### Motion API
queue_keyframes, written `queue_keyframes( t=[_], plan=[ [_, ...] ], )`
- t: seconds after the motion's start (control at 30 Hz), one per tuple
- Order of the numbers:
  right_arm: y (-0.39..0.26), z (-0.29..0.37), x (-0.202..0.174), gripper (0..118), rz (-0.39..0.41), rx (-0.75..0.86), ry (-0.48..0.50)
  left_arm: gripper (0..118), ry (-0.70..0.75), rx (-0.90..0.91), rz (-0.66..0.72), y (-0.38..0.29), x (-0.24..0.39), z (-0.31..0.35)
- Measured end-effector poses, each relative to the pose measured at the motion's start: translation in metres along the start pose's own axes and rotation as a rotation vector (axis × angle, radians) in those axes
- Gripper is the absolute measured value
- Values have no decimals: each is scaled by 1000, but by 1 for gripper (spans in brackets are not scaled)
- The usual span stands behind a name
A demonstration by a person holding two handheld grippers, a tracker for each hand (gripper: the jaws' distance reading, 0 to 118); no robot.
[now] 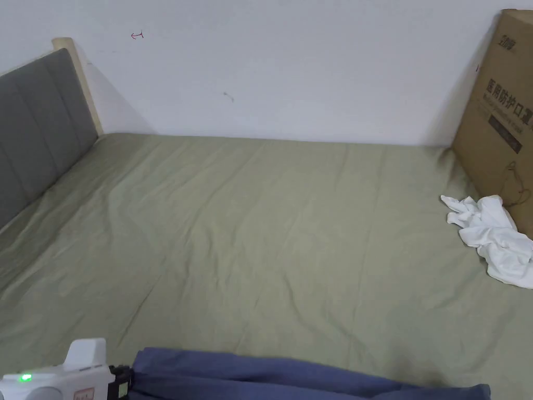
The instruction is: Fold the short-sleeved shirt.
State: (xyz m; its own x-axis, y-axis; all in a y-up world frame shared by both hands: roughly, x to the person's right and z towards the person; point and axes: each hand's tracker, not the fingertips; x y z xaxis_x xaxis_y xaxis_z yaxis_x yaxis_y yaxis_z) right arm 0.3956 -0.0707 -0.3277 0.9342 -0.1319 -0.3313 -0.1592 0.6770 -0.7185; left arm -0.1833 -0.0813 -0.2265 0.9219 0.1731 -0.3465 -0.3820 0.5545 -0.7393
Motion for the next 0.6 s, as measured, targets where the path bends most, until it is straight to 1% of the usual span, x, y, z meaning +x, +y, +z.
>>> queue_keyframes(
  t=[0.07, 0.1, 0.17, 0.23, 0.33, 0.37, 0.4, 0.43, 0.47, 0.5, 0.57, 0.6],
  plan=[
    [-15, -10, 3, 2, -9, -42, -17, 3, 15, -40, 4, -13, -1, -8],
    [-22, -15, 6, 2, -29, -64, -24, 3, 21, -50, 4, -19, -2, -12],
    [-35, -25, 11, 2, -46, -100, -41, 3, 32, -65, -4, -28, -1, -18],
    [-42, -35, 13, 2, -45, -133, -69, 3, 47, -80, -11, -33, 7, -18],
    [-50, -40, 13, 2, -65, -154, -75, 3, 65, -93, -20, -37, 10, -23],
    [-50, -39, 12, 2, -73, -154, -78, 5, 69, -93, -14, -37, 10, -24],
    [-50, -34, 9, 5, -79, -143, -81, 12, 72, -93, -1, -35, 10, -24],
    [-48, -32, 8, 21, -83, -136, -81, 29, 72, -95, 21, -33, 10, -22],
    [-43, -26, 5, 44, -91, -126, -77, 52, 65, -93, 39, -30, 10, -19],
    [-37, -20, 3, 71, -90, -108, -93, 77, 70, -78, 48, -26, 13, -12],
    [-23, -4, -1, 82, -93, -47, -95, 90, 77, 2, 42, -19, 22, 3],
    [-14, 6, -4, 87, -83, 7, -76, 96, 85, 52, 32, -14, 28, 15]
  ],
)
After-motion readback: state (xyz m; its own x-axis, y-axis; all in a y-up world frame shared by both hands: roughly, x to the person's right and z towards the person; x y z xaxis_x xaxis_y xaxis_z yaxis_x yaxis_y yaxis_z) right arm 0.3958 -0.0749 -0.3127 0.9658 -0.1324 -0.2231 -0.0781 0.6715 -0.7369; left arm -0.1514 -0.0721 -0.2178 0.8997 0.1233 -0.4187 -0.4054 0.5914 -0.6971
